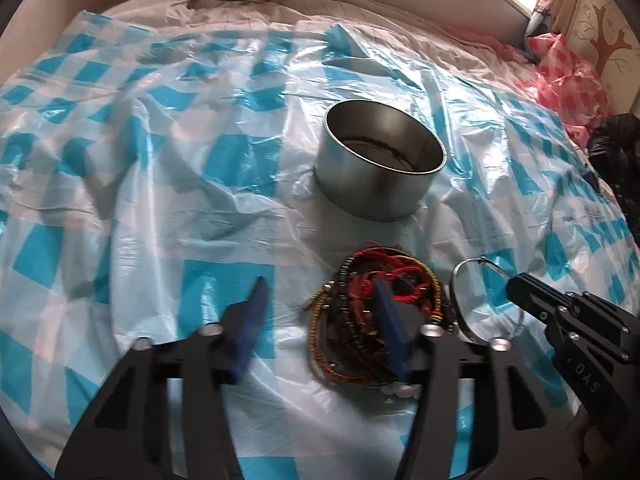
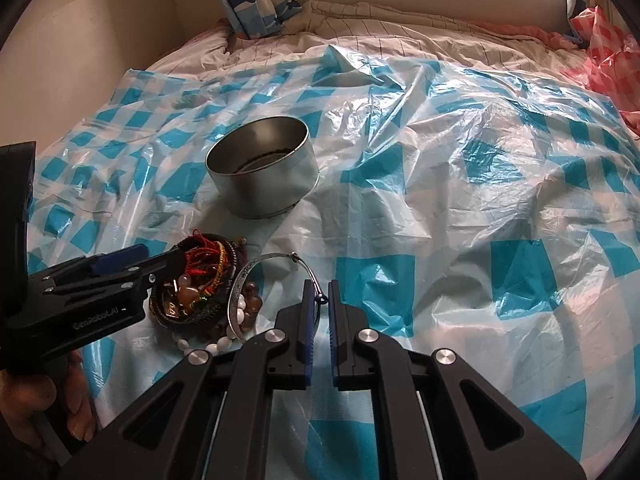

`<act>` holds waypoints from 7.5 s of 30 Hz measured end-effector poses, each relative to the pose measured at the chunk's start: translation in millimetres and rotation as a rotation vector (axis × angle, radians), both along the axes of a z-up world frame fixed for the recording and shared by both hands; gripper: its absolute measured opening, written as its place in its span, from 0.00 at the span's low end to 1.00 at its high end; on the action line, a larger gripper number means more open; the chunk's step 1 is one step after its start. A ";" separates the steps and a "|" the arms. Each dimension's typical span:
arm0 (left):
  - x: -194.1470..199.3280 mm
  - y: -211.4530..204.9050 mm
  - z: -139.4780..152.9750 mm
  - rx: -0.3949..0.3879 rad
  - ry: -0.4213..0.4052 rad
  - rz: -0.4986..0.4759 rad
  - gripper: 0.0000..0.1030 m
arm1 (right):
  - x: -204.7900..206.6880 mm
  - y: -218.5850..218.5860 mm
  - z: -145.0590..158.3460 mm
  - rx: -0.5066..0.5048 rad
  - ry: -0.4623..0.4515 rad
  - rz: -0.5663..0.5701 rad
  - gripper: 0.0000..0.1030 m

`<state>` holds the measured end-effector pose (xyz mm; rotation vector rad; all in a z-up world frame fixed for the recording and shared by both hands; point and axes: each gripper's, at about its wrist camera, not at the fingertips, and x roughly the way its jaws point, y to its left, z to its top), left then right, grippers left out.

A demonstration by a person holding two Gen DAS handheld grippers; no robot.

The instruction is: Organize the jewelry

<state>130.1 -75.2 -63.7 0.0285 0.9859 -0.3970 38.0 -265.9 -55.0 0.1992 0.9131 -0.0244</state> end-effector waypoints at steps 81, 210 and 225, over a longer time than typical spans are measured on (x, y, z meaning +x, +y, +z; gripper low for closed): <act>22.2 16.1 -7.3 -0.061 0.069 -0.016 0.07 | 0.2 -10.2 38.7 0.056 -0.248 -0.019 0.07; -6.7 -19.4 2.1 0.054 -0.037 -0.141 0.03 | -13.9 10.0 19.9 -0.060 -0.102 0.040 0.55; -6.4 42.3 41.0 -0.256 -0.114 0.012 0.02 | 13.6 42.5 10.6 -0.031 -0.095 0.182 0.56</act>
